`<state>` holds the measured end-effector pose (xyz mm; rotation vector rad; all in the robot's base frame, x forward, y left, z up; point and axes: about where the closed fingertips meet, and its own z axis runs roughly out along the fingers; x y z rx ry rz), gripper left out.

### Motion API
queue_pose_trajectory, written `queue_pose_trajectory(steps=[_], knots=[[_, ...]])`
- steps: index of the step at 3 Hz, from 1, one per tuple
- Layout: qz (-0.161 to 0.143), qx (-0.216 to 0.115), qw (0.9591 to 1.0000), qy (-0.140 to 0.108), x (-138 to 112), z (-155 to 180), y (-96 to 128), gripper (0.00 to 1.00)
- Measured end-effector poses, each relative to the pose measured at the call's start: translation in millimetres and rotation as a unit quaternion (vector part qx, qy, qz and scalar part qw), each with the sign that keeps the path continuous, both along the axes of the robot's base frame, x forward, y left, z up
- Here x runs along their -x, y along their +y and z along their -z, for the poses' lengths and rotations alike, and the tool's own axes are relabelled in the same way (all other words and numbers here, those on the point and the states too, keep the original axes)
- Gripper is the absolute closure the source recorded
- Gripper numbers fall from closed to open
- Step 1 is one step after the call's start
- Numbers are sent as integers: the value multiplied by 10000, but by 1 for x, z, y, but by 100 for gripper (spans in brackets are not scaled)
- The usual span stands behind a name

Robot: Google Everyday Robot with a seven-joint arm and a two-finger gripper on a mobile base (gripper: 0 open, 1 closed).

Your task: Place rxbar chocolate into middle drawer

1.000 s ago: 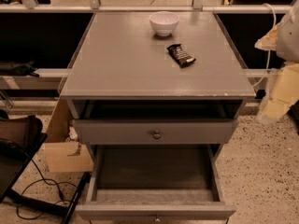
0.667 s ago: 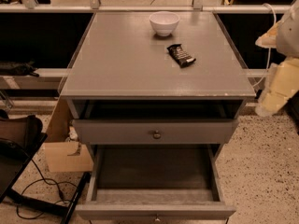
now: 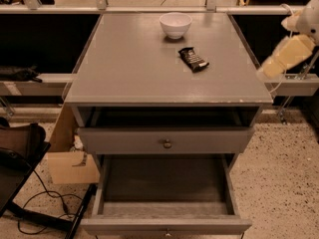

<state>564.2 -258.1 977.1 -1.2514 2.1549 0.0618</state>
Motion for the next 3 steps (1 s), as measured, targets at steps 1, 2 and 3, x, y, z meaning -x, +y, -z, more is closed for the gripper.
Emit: queue_pose_trajectory(steps=[1,2,3], knots=[[668,-600,9954,-325,-48,-12,-6,0],[1398,-864,9855,-421,-86,-12,-10,0],[1584,-1028,9815,-327,-92,-8,-4,0]])
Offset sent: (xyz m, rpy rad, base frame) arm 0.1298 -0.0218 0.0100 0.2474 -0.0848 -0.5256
